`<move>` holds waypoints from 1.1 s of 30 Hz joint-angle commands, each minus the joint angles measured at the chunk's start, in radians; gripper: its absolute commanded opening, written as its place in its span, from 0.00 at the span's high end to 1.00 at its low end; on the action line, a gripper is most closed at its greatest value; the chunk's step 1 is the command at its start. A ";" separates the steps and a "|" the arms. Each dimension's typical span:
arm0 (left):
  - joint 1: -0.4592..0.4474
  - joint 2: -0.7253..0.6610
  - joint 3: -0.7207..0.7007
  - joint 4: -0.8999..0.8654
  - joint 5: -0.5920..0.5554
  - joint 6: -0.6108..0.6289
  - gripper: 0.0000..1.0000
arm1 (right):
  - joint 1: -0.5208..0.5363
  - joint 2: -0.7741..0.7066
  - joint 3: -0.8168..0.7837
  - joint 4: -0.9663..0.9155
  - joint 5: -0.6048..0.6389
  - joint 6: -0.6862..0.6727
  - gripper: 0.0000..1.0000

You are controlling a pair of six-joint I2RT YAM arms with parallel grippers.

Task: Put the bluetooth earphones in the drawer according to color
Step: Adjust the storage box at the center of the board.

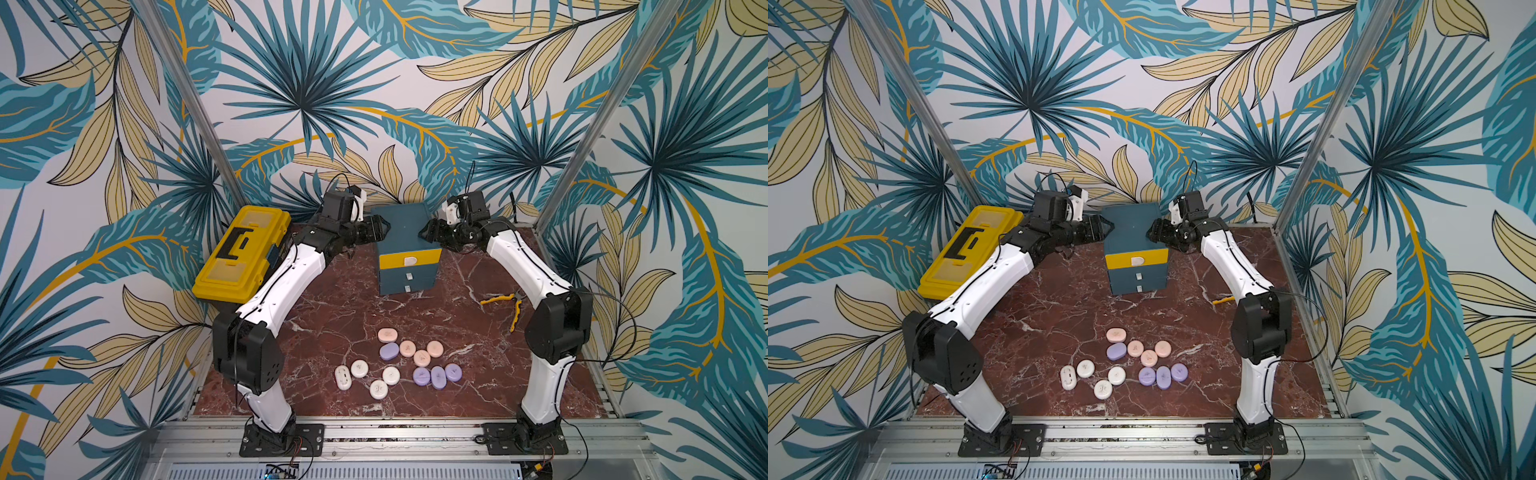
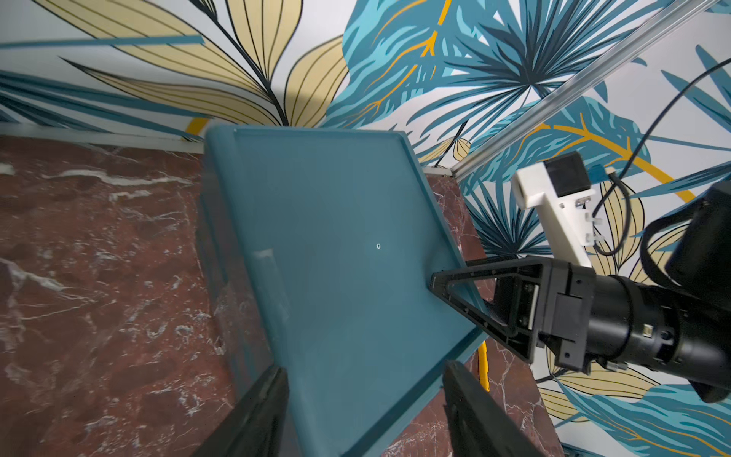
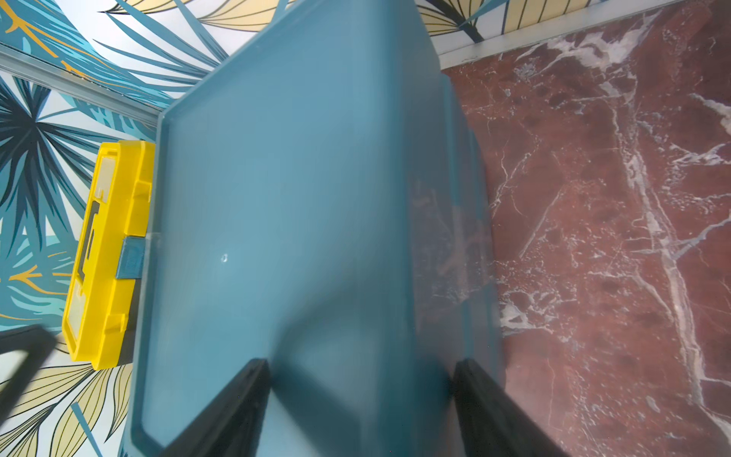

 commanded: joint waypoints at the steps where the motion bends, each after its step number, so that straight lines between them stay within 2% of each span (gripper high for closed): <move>1: 0.000 0.009 0.016 -0.085 -0.063 0.045 0.32 | 0.022 -0.034 -0.028 -0.036 -0.024 -0.014 0.23; 7: 0.000 0.144 0.098 -0.146 -0.015 0.061 0.31 | 0.050 -0.048 -0.051 -0.038 -0.026 -0.008 0.23; 13: 0.002 0.183 0.150 -0.231 -0.061 0.118 0.30 | 0.079 -0.072 -0.084 -0.038 -0.023 0.009 0.23; 24: 0.002 0.258 0.198 -0.208 0.010 0.117 0.31 | 0.105 -0.078 -0.086 -0.033 0.029 0.030 0.23; 33: -0.004 0.347 0.266 -0.187 0.051 0.071 0.32 | 0.099 0.005 0.015 -0.058 0.082 0.024 0.24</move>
